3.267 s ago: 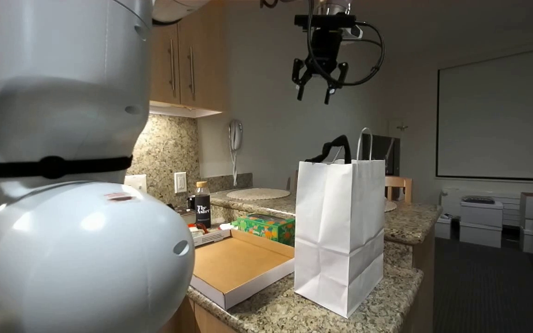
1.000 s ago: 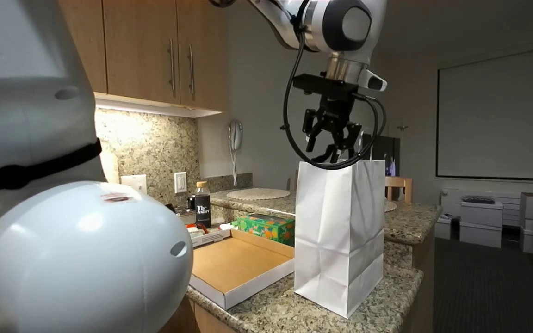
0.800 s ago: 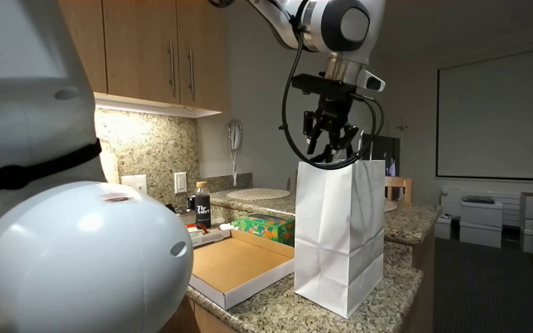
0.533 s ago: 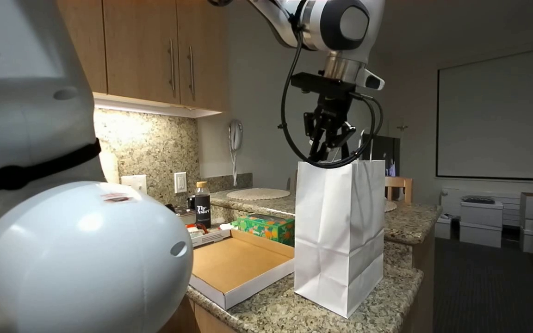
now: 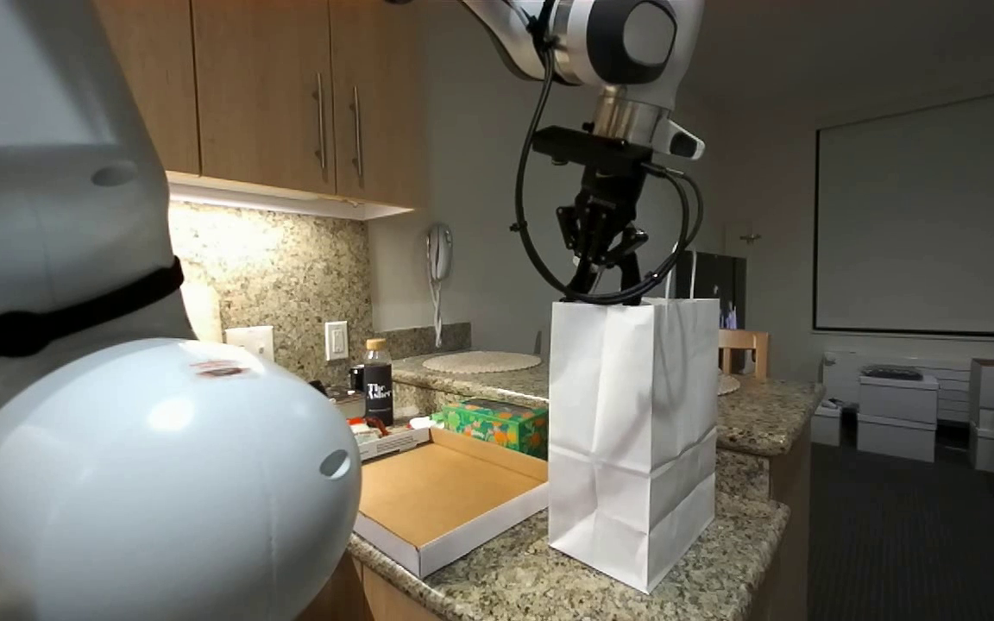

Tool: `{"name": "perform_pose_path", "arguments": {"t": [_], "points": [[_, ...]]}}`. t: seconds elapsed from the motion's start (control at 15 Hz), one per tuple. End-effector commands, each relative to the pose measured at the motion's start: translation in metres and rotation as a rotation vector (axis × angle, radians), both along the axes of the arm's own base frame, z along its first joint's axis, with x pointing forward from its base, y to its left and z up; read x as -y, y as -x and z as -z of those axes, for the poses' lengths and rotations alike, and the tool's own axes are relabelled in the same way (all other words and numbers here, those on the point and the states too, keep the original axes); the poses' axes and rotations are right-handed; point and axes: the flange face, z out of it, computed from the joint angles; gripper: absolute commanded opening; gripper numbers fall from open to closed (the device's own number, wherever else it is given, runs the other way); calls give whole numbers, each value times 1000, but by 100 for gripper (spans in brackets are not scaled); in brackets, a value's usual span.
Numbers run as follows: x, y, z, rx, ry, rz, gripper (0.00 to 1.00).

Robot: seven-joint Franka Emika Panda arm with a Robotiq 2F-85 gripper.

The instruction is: Put the socks inside the white bag

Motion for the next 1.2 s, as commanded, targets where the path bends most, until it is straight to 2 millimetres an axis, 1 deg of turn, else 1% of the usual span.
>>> {"name": "perform_pose_path", "arguments": {"t": [0.0, 0.07, 0.27, 0.53, 0.8, 1.13], "points": [[-6, 6, -16, 27, -26, -47, 6], [-6, 6, -24, 44, -28, -48, 4], [-3, 7, -51, 104, -47, -47, 5], [11, 7, -78, 165, -97, -12, 4], [29, 7, -89, 196, -148, 23, 4], [58, 10, -90, 214, -213, 86, 4]]}}
